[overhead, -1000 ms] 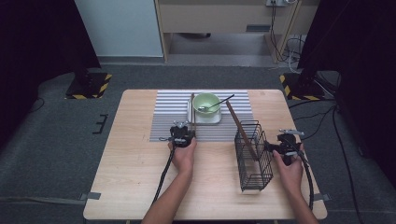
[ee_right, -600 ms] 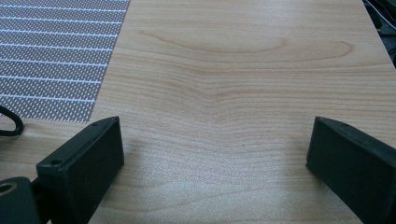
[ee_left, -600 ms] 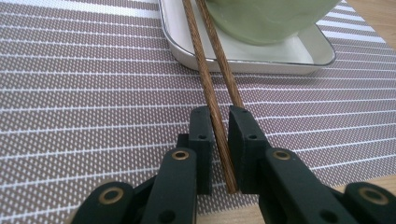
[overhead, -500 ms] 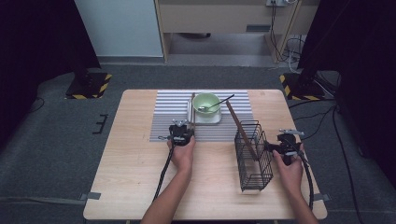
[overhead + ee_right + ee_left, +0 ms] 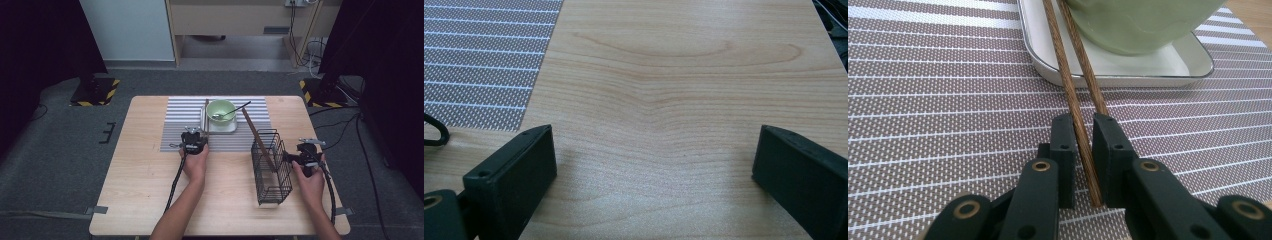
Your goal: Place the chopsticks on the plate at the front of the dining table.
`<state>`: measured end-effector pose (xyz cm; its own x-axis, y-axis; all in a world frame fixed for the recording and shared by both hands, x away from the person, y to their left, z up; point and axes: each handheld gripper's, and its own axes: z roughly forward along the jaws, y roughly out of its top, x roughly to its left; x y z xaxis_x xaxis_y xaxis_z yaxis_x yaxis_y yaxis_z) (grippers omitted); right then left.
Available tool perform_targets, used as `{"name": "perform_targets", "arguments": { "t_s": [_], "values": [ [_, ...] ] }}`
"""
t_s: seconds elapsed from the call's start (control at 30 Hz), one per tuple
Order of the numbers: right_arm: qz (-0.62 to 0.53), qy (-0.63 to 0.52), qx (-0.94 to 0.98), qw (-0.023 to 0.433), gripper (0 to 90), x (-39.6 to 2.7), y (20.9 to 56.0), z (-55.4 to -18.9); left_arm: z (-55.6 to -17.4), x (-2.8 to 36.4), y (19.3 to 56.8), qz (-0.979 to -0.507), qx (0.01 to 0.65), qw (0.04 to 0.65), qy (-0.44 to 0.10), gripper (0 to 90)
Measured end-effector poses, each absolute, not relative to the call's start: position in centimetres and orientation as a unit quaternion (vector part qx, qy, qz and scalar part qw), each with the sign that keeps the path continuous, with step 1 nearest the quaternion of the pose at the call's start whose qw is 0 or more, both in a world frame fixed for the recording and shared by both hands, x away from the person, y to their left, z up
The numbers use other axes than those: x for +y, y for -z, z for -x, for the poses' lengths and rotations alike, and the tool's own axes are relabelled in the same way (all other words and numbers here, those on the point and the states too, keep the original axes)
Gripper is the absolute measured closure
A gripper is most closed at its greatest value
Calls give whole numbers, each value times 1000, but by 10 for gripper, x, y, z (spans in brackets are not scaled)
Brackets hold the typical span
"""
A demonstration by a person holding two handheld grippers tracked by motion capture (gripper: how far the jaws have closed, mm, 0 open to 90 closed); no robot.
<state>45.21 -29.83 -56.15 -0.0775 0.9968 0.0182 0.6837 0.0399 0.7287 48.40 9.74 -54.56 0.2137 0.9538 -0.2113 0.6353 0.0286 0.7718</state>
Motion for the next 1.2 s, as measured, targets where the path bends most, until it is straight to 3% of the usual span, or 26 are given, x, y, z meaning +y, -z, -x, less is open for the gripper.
{"name": "perform_targets", "arguments": {
  "t_s": [0.47, 1.1, 1.2],
  "values": [
    [-626, -297, 671, 263, 40, -298, 562, -452, -483, 96, 547, -676, 588, 397, -198, 774],
    [-626, -297, 672, 263, 39, -298, 562, -452, -471, 100, 536, -675, 577, 411, -206, 660],
    [-626, -297, 672, 264, 39, -298, 562, -452, -469, 97, 534, -679, 569, 411, -216, 608]
  ]
}}
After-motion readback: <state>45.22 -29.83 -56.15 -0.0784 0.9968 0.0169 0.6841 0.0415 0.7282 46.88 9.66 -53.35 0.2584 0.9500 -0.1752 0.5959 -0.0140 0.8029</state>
